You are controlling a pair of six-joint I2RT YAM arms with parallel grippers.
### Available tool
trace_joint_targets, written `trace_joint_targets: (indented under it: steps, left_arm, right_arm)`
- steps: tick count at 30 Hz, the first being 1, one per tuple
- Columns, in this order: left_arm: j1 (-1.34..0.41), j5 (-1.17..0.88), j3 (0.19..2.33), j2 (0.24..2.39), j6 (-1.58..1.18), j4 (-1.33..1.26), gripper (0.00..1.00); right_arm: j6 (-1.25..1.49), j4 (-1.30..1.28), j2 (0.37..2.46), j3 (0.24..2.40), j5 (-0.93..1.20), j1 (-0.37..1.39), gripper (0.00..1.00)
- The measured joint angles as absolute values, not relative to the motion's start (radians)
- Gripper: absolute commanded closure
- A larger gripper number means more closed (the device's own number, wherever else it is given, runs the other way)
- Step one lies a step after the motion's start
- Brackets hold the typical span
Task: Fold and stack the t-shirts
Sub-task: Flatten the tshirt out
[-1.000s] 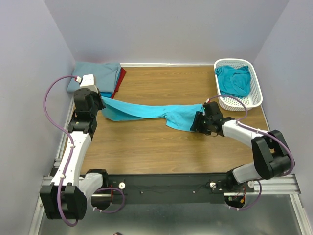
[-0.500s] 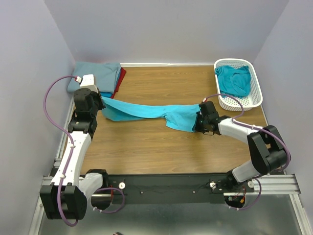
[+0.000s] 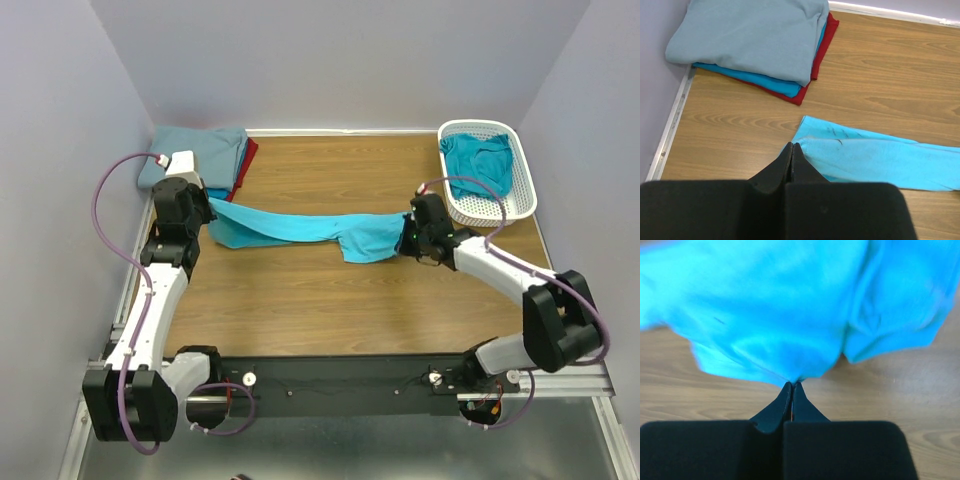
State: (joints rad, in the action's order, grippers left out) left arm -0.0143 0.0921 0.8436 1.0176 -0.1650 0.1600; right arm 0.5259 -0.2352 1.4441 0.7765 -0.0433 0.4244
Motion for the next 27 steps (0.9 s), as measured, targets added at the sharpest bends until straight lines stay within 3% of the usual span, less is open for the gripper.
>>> trace_joint_targets:
  steps: [8, 18, 27]
  left_arm:
    - [-0.014, 0.051, 0.928, 1.071, -0.208, 0.175, 1.0]
    - [-0.014, -0.031, 1.25, 0.964, -0.218, 0.143, 1.0]
    - [-0.014, -0.046, 1.341, 0.746, -0.205, 0.088, 1.0]
  right_arm:
    - [0.445, -0.289, 1.383, 1.107, -0.168, 0.424, 1.0]
    - [0.34, -0.39, 1.331, 1.546, -0.236, 0.424, 1.0]
    - [0.244, -0.419, 1.15, 1.804, -0.235, 0.424, 1.0]
